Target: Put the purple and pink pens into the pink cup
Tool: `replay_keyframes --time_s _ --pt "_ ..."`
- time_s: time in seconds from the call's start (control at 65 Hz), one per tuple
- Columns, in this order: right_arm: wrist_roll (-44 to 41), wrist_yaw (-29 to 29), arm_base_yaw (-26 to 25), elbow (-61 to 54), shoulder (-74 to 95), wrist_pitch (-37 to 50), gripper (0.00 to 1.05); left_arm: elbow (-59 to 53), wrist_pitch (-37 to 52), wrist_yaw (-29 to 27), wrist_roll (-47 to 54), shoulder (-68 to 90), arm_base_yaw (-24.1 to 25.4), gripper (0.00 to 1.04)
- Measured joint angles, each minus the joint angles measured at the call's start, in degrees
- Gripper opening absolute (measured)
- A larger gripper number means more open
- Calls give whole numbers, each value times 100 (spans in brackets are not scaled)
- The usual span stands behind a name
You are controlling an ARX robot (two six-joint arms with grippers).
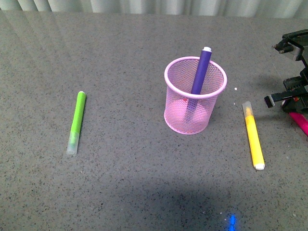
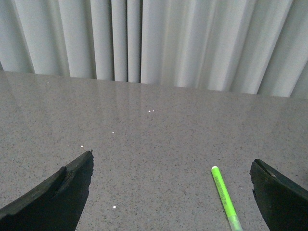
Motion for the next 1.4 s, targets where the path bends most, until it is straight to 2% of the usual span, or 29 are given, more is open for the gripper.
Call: replay_keyframes --time_s 0.231,0.523,0.754,0.954,1.401 --pt "94 -31 -57 0 -190 79 8 0 0 0 -2 0 0 97" --pt "686 -328 11 260 -1550 852 8 0 0 2 -2 0 0 97" --pt "1683 -57 678 306 -2518 1545 8 0 0 0 -2 0 0 97" --pt "2612 597 1279 142 -2535 2225 8 0 0 0 0 0 0 97" --pt "4284 1298 2363 -367 -2107 2719 8 0 0 2 -2 0 0 97"
